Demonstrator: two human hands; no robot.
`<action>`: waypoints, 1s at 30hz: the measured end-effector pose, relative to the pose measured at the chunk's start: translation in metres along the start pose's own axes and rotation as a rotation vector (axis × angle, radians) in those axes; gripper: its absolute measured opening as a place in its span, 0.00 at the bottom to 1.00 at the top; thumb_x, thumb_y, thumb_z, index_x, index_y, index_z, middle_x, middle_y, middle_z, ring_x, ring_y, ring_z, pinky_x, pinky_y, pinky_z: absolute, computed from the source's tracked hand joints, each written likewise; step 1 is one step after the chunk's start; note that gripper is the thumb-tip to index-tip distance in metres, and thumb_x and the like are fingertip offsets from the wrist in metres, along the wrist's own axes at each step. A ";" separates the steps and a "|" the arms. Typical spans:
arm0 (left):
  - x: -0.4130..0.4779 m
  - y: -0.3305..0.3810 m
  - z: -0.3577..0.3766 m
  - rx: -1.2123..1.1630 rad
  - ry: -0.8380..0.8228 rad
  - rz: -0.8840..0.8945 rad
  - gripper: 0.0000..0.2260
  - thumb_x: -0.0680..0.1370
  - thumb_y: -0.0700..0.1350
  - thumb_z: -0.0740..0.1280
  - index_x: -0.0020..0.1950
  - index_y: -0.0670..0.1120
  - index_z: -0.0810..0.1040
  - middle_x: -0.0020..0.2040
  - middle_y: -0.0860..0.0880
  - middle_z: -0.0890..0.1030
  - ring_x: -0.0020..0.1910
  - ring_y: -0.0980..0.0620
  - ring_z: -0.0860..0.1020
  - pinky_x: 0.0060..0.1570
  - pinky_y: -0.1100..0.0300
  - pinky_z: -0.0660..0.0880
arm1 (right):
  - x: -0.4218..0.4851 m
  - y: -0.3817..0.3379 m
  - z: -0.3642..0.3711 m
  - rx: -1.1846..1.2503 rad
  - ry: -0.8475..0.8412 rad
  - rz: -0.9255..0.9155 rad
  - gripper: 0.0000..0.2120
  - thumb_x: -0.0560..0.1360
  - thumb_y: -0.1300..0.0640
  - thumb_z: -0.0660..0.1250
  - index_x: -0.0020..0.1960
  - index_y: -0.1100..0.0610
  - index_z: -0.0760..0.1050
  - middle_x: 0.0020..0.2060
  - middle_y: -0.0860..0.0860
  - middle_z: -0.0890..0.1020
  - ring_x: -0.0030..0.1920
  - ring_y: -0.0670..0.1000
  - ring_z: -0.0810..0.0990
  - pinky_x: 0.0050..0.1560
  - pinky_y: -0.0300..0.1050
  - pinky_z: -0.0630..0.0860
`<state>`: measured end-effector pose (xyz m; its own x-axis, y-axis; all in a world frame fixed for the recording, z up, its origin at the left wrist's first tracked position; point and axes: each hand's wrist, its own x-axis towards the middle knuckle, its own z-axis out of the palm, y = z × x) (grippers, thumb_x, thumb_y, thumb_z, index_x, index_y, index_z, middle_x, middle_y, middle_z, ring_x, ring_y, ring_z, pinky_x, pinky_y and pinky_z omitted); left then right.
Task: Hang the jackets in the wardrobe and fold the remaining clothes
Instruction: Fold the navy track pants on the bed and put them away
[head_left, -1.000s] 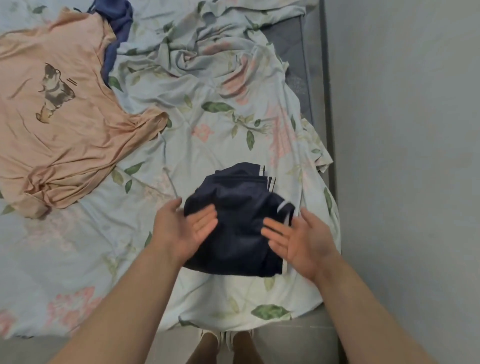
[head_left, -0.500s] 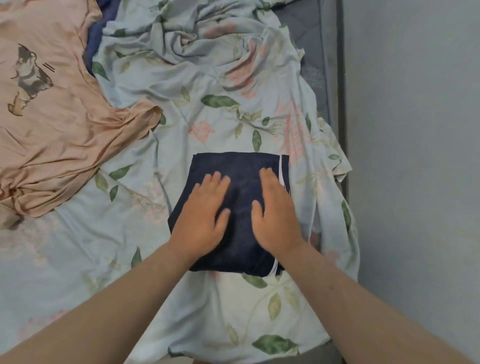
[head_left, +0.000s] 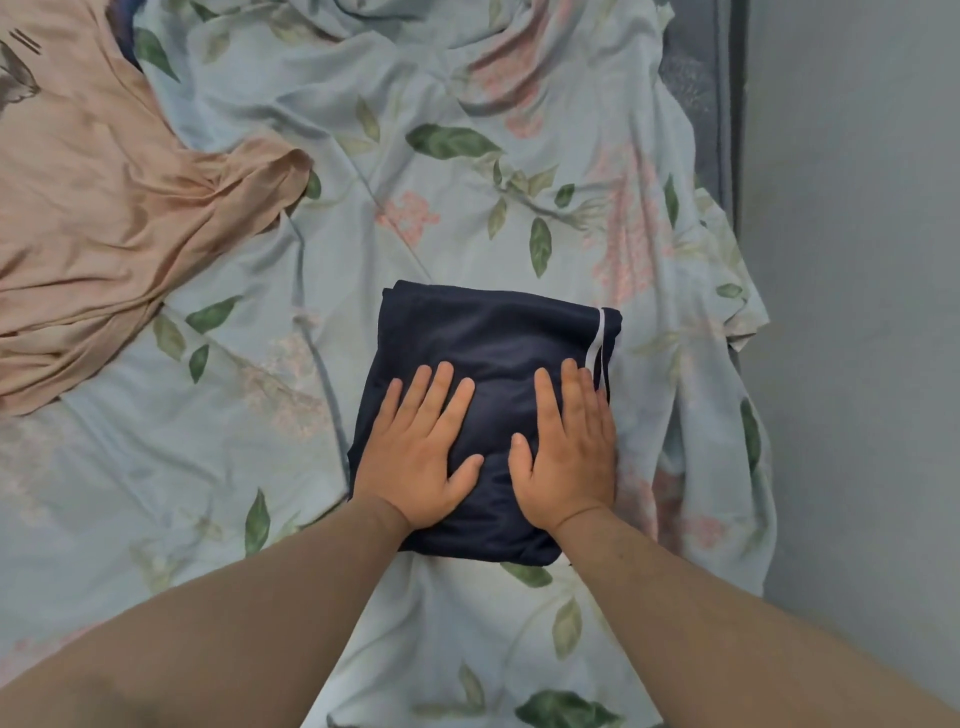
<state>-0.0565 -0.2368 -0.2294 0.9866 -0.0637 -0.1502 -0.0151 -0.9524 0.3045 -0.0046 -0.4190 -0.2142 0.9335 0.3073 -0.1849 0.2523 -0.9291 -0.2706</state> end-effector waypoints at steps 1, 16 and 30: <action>0.000 -0.001 0.002 0.000 0.011 0.006 0.34 0.76 0.60 0.57 0.79 0.46 0.57 0.79 0.44 0.53 0.78 0.43 0.54 0.76 0.44 0.48 | 0.001 0.000 0.002 -0.002 0.007 0.001 0.35 0.73 0.46 0.55 0.78 0.55 0.55 0.78 0.59 0.59 0.77 0.58 0.54 0.77 0.53 0.49; -0.028 0.014 -0.032 -0.442 0.263 -0.722 0.34 0.68 0.63 0.66 0.70 0.49 0.66 0.66 0.46 0.73 0.66 0.45 0.69 0.67 0.50 0.67 | -0.030 -0.009 -0.033 0.457 0.094 0.560 0.43 0.67 0.39 0.73 0.75 0.50 0.58 0.72 0.53 0.64 0.73 0.54 0.62 0.73 0.49 0.60; -0.042 -0.001 -0.088 -1.392 -0.553 -0.885 0.24 0.65 0.55 0.79 0.59 0.53 0.79 0.52 0.52 0.86 0.51 0.49 0.85 0.56 0.51 0.78 | -0.048 -0.004 -0.073 1.390 -0.583 0.881 0.14 0.75 0.54 0.72 0.59 0.57 0.80 0.51 0.53 0.86 0.51 0.54 0.86 0.47 0.47 0.82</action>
<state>-0.0833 -0.2074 -0.1407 0.4467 -0.0778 -0.8913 0.8862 0.1755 0.4288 -0.0323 -0.4449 -0.1356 0.3748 0.1685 -0.9117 -0.9156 -0.0875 -0.3926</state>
